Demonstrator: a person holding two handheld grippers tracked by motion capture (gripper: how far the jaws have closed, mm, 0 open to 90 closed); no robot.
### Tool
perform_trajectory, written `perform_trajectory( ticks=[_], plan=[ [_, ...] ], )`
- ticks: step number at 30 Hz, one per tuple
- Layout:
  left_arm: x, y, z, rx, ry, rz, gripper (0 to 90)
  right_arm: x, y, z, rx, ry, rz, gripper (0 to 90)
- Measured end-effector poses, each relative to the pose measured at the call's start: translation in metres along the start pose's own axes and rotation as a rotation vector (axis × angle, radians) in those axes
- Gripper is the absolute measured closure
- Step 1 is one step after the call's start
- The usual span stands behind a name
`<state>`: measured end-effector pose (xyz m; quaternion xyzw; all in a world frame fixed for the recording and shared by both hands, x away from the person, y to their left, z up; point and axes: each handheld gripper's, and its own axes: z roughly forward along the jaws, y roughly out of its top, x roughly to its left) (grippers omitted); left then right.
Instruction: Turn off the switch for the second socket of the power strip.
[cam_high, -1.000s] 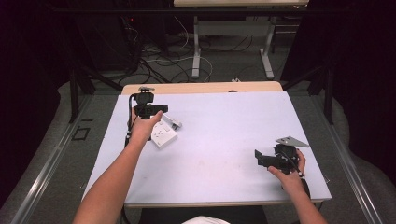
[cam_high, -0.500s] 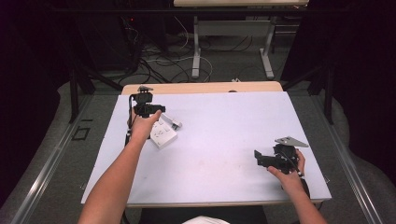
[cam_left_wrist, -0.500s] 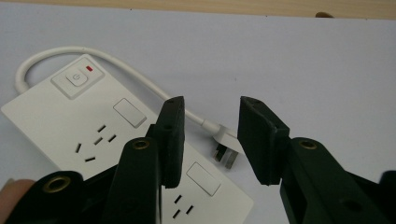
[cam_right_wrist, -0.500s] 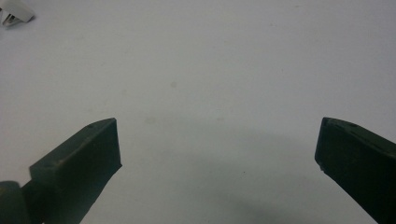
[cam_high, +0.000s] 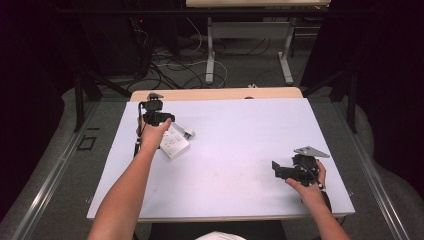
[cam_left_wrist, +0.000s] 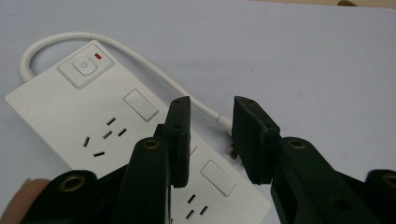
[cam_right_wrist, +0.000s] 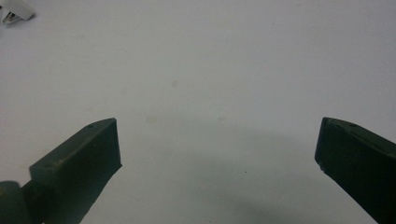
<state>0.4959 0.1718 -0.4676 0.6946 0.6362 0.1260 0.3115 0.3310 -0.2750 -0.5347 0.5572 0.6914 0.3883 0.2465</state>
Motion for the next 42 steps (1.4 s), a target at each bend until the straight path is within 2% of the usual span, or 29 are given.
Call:
perform_trajectory(
  ticks=[2, 3, 4, 12, 14, 23, 27, 35, 42],
  plan=[
    [0.000, 0.000, 0.001, 0.007, -0.006, -0.003, 69.1, 0.000, 0.000, 0.000, 0.000, 0.000, 0.001, 0.0],
    [0.001, 0.001, 0.000, 0.026, -0.011, 0.000, 69.1, 0.000, 0.000, 0.000, 0.000, 0.000, 0.001, 0.0],
    [0.001, 0.000, 0.003, 0.006, -0.002, -0.004, 69.6, 0.000, 0.000, 0.000, 0.000, 0.000, 0.000, 0.0],
    [0.003, 0.000, 0.006, 0.045, -0.007, -0.005, 71.3, 0.000, 0.000, 0.001, -0.002, -0.003, 0.000, 0.0],
    [0.002, -0.001, 0.009, 0.036, -0.003, -0.008, 71.8, 0.000, 0.000, 0.001, 0.002, 0.002, 0.000, 0.0],
    [0.003, -0.002, 0.015, 0.089, -0.008, 0.001, 74.4, 0.000, 0.000, 0.001, 0.003, 0.003, -0.002, 0.0],
    [0.003, -0.003, 0.018, 0.090, -0.003, -0.006, 74.6, 0.000, 0.000, 0.001, 0.004, 0.004, -0.002, 0.0],
    [0.007, -0.005, 0.026, 0.128, 0.005, -0.012, 75.7, 0.001, -0.001, 0.002, 0.009, 0.006, 0.001, 0.0],
    [0.007, -0.006, 0.031, 0.135, 0.006, -0.015, 77.4, 0.001, -0.001, 0.003, 0.011, 0.007, 0.000, 0.0]
  ],
)
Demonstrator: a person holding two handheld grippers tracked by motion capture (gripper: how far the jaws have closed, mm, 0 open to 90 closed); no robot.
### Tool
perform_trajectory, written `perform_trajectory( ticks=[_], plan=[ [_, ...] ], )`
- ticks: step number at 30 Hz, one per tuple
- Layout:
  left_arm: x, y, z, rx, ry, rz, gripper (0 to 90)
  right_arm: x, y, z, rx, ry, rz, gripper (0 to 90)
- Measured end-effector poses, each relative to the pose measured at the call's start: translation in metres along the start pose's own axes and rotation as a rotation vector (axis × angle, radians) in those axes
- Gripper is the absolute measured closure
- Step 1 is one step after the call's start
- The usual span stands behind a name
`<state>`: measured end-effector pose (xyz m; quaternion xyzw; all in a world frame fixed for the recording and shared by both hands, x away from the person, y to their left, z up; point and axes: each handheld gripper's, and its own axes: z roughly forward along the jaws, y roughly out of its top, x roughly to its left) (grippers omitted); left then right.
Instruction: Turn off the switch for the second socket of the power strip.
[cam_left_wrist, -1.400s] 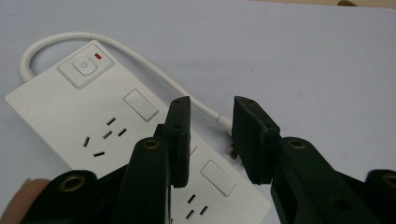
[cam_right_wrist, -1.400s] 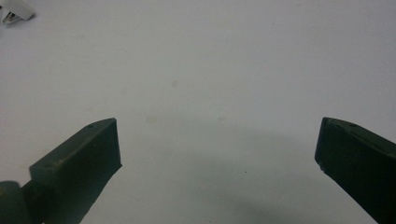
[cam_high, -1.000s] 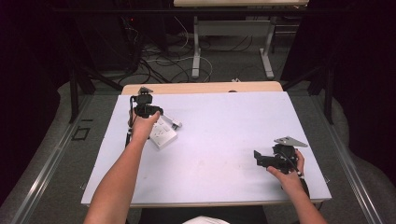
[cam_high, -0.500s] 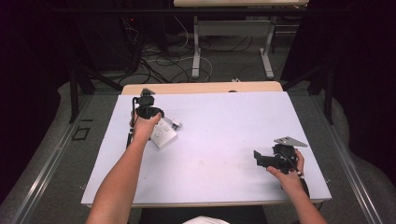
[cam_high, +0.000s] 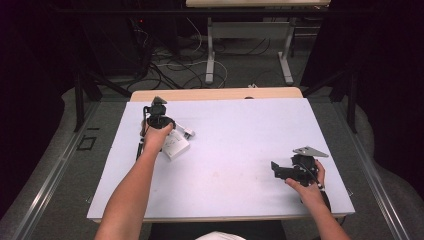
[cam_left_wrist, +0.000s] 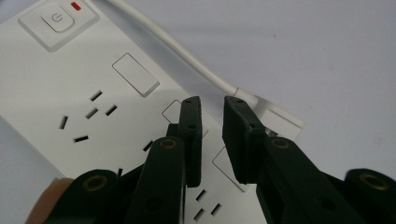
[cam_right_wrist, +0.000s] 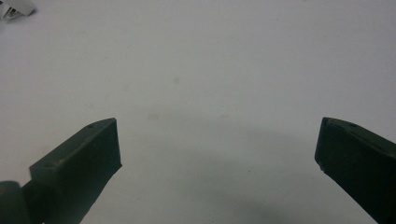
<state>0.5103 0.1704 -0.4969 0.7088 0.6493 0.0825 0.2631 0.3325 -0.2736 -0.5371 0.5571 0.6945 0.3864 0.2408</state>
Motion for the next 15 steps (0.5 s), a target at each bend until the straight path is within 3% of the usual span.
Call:
perform_trajectory(
  ticks=[15],
  plan=[
    [0.0015, -0.0024, 0.0107, 0.010, 0.007, -0.008, 81.2, -0.0004, -0.0002, 0.0001, 0.001, 0.003, -0.003, 0.0]
  ],
)
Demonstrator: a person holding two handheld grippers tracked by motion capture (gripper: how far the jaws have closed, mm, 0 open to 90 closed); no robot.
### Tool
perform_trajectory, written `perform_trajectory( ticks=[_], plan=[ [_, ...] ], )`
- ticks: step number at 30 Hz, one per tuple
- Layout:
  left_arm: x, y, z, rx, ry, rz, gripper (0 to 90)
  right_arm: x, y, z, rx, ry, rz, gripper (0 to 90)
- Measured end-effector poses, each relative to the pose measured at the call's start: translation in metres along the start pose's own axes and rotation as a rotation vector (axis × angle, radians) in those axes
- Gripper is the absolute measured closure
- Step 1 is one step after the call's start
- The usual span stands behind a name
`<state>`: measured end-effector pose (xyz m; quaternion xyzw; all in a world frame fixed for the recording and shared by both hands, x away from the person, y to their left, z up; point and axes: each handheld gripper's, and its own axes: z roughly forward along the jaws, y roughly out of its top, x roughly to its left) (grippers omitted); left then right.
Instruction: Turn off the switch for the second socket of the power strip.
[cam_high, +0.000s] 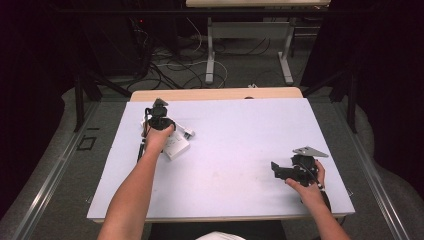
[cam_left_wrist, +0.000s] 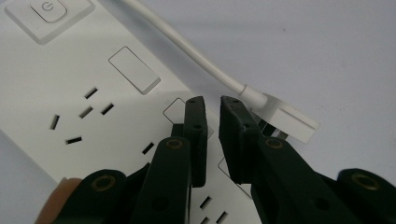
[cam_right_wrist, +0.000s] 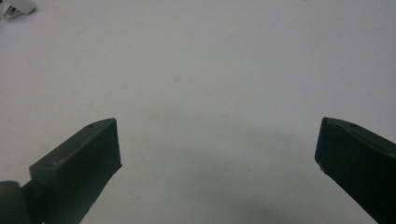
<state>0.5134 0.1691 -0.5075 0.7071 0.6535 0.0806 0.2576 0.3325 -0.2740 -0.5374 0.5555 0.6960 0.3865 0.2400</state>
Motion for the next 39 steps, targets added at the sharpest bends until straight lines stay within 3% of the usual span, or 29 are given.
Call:
perform_trajectory(
  ticks=[22, 33, 39],
  plan=[
    [-0.0001, -0.0034, 0.0049, -0.005, 0.009, 0.020, 87.3, 0.0004, -0.0001, 0.0008, 0.006, 0.001, -0.008, 0.0],
    [-0.0002, -0.0051, 0.0055, -0.020, 0.021, 0.017, 89.0, 0.0006, 0.0000, 0.0008, 0.003, 0.001, -0.013, 0.0],
    [0.0009, -0.0065, 0.0073, -0.014, 0.005, 0.005, 90.0, 0.0010, 0.0001, 0.0011, 0.004, -0.001, -0.010, 0.0]
  ],
)
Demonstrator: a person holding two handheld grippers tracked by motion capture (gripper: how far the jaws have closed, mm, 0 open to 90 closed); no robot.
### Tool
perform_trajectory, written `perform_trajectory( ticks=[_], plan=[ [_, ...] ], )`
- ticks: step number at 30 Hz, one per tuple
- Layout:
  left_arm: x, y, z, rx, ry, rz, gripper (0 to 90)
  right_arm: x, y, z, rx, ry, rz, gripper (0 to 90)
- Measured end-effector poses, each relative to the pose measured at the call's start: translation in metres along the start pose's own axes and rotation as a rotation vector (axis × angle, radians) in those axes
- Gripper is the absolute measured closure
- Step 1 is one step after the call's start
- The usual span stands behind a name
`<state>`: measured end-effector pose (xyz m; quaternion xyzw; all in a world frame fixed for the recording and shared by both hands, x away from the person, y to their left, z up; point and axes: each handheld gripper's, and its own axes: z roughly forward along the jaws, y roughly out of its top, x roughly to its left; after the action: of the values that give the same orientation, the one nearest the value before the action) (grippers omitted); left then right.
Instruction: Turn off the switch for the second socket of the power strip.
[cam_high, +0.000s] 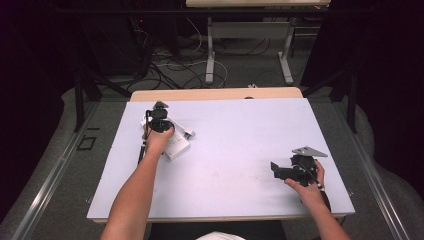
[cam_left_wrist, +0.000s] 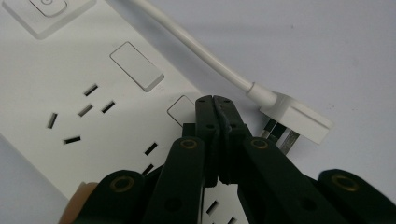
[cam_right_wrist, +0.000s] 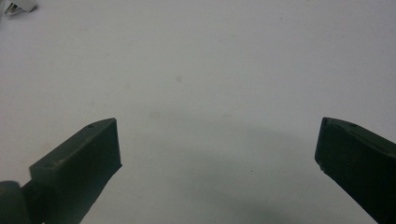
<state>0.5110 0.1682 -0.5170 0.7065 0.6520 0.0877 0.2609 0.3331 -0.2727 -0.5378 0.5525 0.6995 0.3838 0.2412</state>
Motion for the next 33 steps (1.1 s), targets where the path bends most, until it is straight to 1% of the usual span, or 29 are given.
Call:
perform_trajectory(
  ticks=[2, 3, 8, 10, 14, 16, 22, 25, 28, 32, 33],
  plan=[
    [-0.0008, -0.0002, 0.0002, -0.001, 0.002, 0.003, 90.0, 0.0001, 0.0000, 0.0001, 0.001, 0.000, 0.000, 0.0],
    [-0.0016, -0.0002, 0.0000, 0.001, 0.009, 0.011, 90.0, 0.0002, 0.0000, 0.0001, 0.001, 0.003, -0.002, 0.0],
    [-0.0019, -0.0003, 0.0000, 0.000, 0.011, 0.010, 90.0, 0.0002, 0.0000, 0.0001, 0.001, 0.000, 0.001, 0.0],
    [-0.0021, -0.0002, -0.0001, 0.001, 0.011, 0.015, 90.0, 0.0001, -0.0001, 0.0000, 0.000, 0.002, -0.002, 0.0],
    [-0.0034, -0.0008, 0.0002, -0.006, 0.020, 0.011, 90.0, 0.0001, -0.0001, 0.0000, 0.000, 0.000, 0.000, 0.0],
    [-0.0037, -0.0009, 0.0003, -0.008, 0.020, 0.018, 89.8, 0.0000, 0.0000, 0.0000, -0.001, 0.000, 0.000, 0.0],
    [-0.0042, -0.0010, 0.0006, -0.014, 0.021, 0.016, 89.2, -0.0007, -0.0004, 0.0000, 0.004, 0.003, 0.004, 0.0],
    [-0.0046, -0.0009, 0.0007, -0.015, 0.024, 0.020, 88.8, -0.0013, -0.0005, -0.0002, 0.002, 0.001, 0.000, 0.0],
    [-0.0048, -0.0010, 0.0006, -0.015, 0.024, 0.026, 88.2, -0.0013, -0.0003, -0.0002, 0.001, 0.002, 0.006, 0.0],
    [-0.0056, -0.0011, 0.0011, -0.022, 0.025, 0.022, 87.8, -0.0017, -0.0003, 0.0002, 0.001, 0.003, 0.005, 0.0],
    [-0.0061, -0.0012, 0.0016, -0.031, 0.025, 0.021, 87.6, -0.0021, -0.0004, 0.0006, 0.002, 0.002, 0.009, 0.0]
  ],
)
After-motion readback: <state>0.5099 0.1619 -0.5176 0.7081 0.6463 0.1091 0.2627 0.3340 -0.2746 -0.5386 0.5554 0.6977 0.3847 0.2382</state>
